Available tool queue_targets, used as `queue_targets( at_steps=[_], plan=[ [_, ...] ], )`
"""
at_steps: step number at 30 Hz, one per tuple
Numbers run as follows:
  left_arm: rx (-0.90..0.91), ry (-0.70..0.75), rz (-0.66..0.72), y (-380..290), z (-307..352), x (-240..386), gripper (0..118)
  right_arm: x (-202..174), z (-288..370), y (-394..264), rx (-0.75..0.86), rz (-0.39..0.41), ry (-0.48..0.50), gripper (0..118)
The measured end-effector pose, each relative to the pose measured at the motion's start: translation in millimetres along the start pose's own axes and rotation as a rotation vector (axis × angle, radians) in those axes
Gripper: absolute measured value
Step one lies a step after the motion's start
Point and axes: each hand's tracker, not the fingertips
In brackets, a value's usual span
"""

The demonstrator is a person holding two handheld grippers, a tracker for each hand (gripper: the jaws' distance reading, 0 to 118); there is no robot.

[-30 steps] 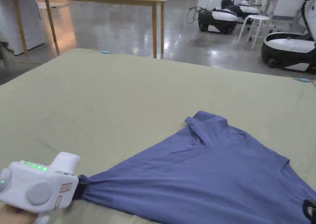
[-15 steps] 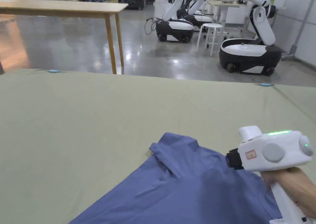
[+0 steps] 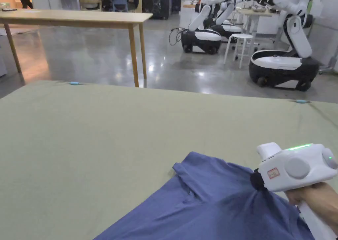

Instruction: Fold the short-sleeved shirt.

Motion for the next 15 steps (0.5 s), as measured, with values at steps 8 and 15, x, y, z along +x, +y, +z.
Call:
queue_targets(
  at_steps=[8,15],
  plan=[
    [0.175,0.009,0.014,36.8,70.1,14.6,1,4.1,180.9,-9.2,0.286,0.046,-0.090,1],
    [0.384,0.002,-0.030,110.6,157.6,55.7,1,18.2,335.0,-19.7,0.505,0.001,-0.207,1]
  ],
)
